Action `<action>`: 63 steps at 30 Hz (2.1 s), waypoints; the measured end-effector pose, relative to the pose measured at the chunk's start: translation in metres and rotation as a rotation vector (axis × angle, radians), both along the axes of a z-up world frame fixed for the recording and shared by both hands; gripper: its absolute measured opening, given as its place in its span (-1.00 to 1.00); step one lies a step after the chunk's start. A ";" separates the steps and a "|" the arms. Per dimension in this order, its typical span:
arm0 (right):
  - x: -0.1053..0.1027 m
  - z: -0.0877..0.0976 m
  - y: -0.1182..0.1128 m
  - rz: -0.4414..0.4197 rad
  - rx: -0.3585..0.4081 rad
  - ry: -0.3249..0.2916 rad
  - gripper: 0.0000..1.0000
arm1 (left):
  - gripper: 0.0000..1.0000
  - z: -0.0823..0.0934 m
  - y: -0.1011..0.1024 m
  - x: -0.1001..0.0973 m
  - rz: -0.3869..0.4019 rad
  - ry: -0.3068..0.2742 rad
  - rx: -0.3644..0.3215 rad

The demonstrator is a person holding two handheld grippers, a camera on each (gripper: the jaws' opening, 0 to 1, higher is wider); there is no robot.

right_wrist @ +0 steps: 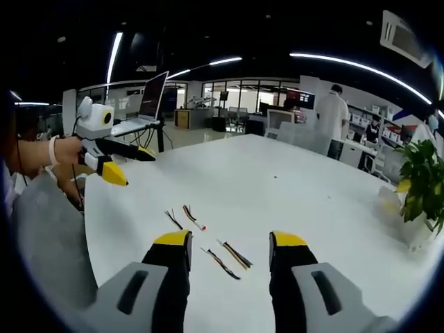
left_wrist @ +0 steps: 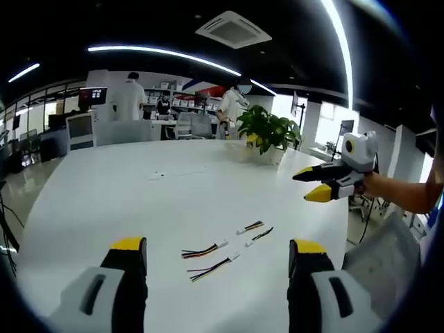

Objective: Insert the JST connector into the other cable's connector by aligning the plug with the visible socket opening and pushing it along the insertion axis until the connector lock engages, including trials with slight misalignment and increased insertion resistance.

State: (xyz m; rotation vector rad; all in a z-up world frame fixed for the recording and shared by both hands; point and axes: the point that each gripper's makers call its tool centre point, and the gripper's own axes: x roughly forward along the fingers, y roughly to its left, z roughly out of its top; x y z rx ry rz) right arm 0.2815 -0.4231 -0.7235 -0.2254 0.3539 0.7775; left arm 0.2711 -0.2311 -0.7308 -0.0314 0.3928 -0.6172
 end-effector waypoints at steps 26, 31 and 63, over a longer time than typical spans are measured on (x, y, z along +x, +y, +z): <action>0.017 -0.019 0.008 0.070 -0.035 0.007 -0.32 | 0.29 0.007 -0.016 0.025 -0.108 -0.123 -0.062; 0.018 -0.023 0.013 0.092 -0.049 0.012 -0.35 | 0.26 0.000 -0.018 0.027 -0.119 -0.129 -0.032; 0.033 -0.058 0.026 0.202 -0.101 0.030 -0.61 | 0.00 -0.038 -0.039 0.045 -0.292 -0.115 0.057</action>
